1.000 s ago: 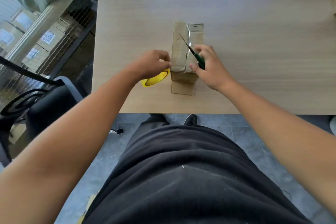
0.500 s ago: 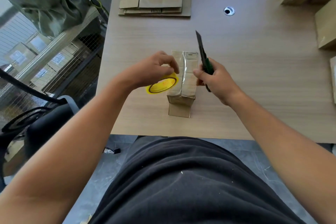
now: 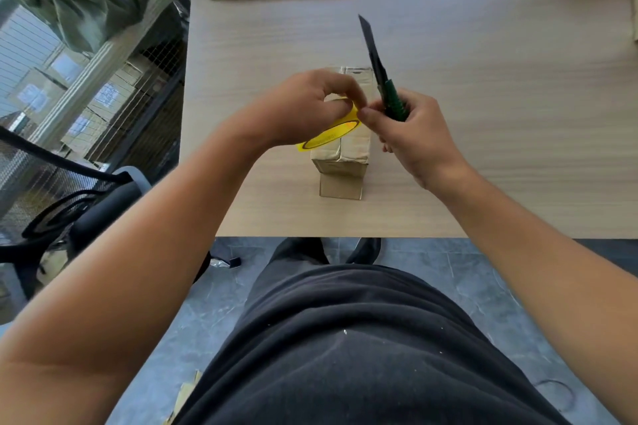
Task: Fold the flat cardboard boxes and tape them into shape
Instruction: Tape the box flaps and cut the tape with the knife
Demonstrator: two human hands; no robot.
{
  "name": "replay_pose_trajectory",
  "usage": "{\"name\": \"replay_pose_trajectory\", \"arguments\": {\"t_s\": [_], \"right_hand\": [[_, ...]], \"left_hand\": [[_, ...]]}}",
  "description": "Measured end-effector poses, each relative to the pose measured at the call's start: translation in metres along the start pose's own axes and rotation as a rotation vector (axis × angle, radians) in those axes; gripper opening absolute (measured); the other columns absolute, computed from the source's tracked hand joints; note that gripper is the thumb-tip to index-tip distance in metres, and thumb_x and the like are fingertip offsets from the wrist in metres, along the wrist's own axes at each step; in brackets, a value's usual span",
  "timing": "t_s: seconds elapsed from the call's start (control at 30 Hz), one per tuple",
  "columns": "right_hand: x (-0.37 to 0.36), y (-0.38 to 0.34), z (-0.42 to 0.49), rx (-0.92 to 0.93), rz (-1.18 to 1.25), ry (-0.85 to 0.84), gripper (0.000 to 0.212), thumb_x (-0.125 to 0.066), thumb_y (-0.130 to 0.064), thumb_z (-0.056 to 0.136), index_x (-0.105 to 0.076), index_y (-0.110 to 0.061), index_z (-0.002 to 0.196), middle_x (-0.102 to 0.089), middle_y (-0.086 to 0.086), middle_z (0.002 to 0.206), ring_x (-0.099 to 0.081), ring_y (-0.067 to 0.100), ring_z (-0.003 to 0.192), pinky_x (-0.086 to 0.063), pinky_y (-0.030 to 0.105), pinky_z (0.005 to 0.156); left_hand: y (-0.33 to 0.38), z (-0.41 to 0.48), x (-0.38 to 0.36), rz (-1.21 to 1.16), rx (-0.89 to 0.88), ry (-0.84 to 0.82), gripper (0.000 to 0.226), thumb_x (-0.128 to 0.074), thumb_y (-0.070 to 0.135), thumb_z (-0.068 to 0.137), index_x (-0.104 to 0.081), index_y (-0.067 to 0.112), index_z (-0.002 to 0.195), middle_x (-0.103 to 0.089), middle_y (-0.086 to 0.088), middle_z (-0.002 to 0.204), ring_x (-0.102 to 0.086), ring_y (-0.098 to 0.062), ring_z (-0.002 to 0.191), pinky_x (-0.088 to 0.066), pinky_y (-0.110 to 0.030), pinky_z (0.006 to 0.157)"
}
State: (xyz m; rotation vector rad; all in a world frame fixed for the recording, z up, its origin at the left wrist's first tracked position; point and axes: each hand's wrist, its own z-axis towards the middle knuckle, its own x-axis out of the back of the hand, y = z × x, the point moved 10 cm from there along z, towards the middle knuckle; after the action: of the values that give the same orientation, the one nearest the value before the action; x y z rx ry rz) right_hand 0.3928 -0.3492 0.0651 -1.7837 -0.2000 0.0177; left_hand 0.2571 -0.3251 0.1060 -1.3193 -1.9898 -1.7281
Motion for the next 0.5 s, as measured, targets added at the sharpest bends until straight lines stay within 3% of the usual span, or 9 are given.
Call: {"name": "replay_pose_trajectory", "arguments": {"t_s": [0.1, 0.27, 0.33, 0.4, 0.47, 0.5], "right_hand": [[0.000, -0.003, -0.004, 0.016, -0.047, -0.001, 0.013, -0.075, -0.016, 0.091, -0.067, -0.007, 0.088, -0.055, -0.003, 0.065, -0.051, 0.013, 0.060, -0.043, 0.030, 0.057], [0.007, -0.011, -0.007, 0.072, -0.190, 0.087, 0.023, -0.075, -0.026, 0.091, -0.069, -0.004, 0.091, -0.059, 0.008, 0.072, -0.052, 0.016, 0.069, -0.047, 0.044, 0.067], [0.009, -0.017, -0.008, 0.099, -0.219, 0.118, 0.028, -0.074, -0.028, 0.093, -0.067, -0.002, 0.089, -0.058, 0.018, 0.073, -0.047, 0.018, 0.067, -0.044, 0.044, 0.064], [0.011, -0.019, -0.009, 0.109, -0.198, 0.125, 0.030, -0.072, -0.027, 0.093, -0.063, 0.000, 0.085, -0.057, 0.024, 0.074, -0.047, 0.022, 0.066, -0.044, 0.045, 0.063], [0.013, -0.016, -0.008, 0.084, -0.099, 0.126, 0.025, -0.071, -0.022, 0.092, -0.061, -0.004, 0.078, -0.055, 0.014, 0.065, -0.048, 0.018, 0.061, -0.043, 0.041, 0.059], [0.016, -0.011, -0.007, 0.049, -0.021, 0.132, 0.022, -0.072, -0.019, 0.091, -0.061, -0.009, 0.074, -0.053, 0.005, 0.060, -0.048, 0.015, 0.058, -0.042, 0.038, 0.057]], "left_hand": [[-0.004, -0.004, -0.002, 0.009, -0.004, 0.020, 0.021, -0.056, 0.018, 0.095, -0.069, 0.035, 0.097, -0.055, 0.046, 0.066, -0.050, 0.025, 0.068, -0.034, 0.000, 0.060], [-0.005, -0.010, -0.005, 0.020, 0.023, 0.048, 0.022, -0.055, 0.021, 0.098, -0.071, 0.031, 0.109, -0.055, 0.047, 0.069, -0.051, 0.026, 0.071, -0.034, -0.001, 0.062], [-0.002, -0.012, -0.004, 0.006, 0.017, 0.079, 0.021, -0.056, 0.024, 0.100, -0.072, 0.029, 0.113, -0.061, 0.041, 0.077, -0.053, 0.022, 0.076, -0.036, -0.004, 0.069], [0.000, -0.014, -0.006, -0.003, 0.018, 0.101, 0.025, -0.058, 0.029, 0.100, -0.070, 0.028, 0.122, -0.068, 0.027, 0.100, -0.057, 0.012, 0.090, -0.042, -0.015, 0.084], [-0.006, -0.013, -0.010, -0.054, 0.062, 0.110, 0.041, -0.061, 0.035, 0.099, -0.058, 0.031, 0.140, -0.070, 0.012, 0.118, -0.060, 0.000, 0.102, -0.047, -0.024, 0.094], [-0.012, -0.014, -0.012, -0.133, 0.101, 0.131, 0.050, -0.063, 0.037, 0.098, -0.051, 0.030, 0.146, -0.072, 0.008, 0.114, -0.062, -0.003, 0.097, -0.049, -0.026, 0.090]]}}
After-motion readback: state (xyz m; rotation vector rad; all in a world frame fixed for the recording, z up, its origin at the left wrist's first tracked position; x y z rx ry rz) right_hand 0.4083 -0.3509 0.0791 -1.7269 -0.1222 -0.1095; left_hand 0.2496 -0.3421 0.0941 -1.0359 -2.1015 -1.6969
